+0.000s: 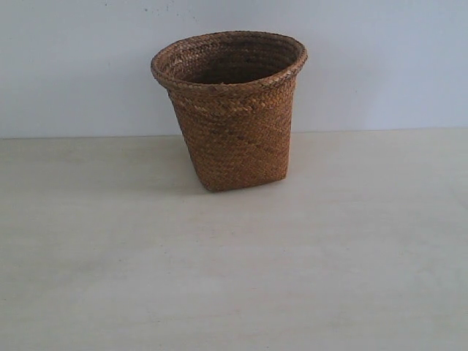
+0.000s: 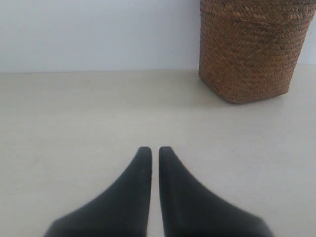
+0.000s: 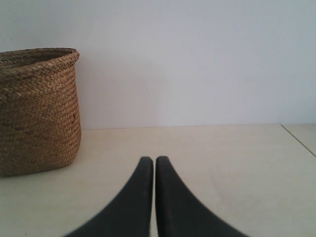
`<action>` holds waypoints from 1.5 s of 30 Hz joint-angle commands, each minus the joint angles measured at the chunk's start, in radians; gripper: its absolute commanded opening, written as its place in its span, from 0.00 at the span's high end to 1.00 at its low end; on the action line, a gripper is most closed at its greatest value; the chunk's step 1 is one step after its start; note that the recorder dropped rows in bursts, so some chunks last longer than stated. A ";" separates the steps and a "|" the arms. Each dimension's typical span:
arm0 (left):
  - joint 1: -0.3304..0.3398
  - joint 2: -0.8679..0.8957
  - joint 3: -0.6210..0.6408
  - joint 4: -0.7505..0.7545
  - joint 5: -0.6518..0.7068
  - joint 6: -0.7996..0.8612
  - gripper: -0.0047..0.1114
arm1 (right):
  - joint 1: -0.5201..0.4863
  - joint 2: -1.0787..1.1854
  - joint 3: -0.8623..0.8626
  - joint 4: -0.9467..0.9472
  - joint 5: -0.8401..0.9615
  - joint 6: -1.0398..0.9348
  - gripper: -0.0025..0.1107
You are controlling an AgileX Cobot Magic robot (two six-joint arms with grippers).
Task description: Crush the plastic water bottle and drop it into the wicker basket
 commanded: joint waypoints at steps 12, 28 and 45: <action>0.003 -0.004 0.004 0.005 0.004 0.000 0.92 | -0.002 -0.005 0.003 -0.303 0.014 0.378 0.98; 0.003 -0.004 0.004 0.005 0.004 0.000 0.92 | -0.002 -0.076 0.105 -0.367 0.060 0.410 0.98; 0.003 -0.004 0.004 0.005 0.004 0.000 0.92 | -0.002 -0.076 0.105 -0.378 0.200 0.410 0.98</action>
